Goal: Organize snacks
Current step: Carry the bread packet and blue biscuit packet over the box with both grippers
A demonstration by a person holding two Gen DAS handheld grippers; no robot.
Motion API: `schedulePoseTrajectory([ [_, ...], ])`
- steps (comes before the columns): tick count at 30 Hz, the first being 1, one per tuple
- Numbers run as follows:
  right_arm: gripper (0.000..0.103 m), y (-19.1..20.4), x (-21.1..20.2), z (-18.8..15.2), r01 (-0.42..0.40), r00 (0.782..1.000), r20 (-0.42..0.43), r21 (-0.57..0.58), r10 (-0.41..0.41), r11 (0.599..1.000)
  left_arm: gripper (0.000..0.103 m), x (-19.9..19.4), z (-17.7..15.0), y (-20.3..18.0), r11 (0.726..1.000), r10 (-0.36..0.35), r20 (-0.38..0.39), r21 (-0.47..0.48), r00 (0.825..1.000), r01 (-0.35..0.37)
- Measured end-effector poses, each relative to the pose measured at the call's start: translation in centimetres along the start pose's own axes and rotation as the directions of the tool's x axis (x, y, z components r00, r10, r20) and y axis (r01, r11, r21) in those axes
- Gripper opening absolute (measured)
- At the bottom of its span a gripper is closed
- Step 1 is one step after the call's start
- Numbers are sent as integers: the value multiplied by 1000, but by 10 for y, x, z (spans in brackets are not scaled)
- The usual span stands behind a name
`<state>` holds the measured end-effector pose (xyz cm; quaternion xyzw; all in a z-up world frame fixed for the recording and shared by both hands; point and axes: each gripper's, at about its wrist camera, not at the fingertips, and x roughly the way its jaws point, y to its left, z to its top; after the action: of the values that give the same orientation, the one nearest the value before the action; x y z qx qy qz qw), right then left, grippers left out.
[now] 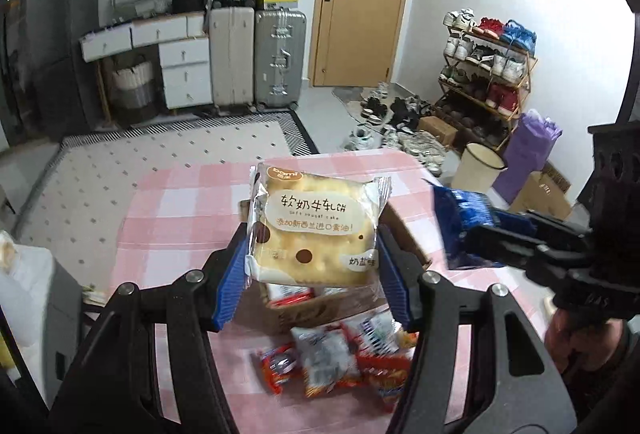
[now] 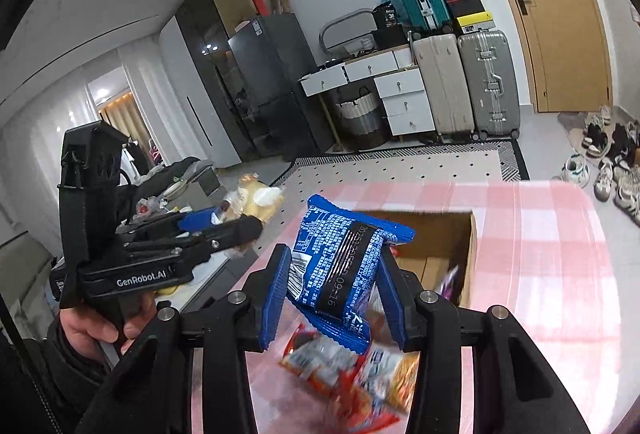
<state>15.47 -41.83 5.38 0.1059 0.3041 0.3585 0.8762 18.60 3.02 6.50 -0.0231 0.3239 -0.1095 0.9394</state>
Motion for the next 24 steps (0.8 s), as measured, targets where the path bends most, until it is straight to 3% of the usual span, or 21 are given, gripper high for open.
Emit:
schedulePoseTrajectory([
  [7, 43, -15, 30, 28, 35, 999, -26, -10, -35, 999, 57, 42, 34, -2, 1000, -11, -28, -14, 1000, 10],
  [13, 43, -30, 53, 41, 54, 997, -46, -18, -55, 998, 57, 85, 45, -2, 1000, -1, -81, -6, 997, 1],
  [24, 43, -54, 97, 37, 102, 990, -95, -32, -105, 994, 57, 159, 29, 14, 1000, -8, -160, -31, 987, 3],
])
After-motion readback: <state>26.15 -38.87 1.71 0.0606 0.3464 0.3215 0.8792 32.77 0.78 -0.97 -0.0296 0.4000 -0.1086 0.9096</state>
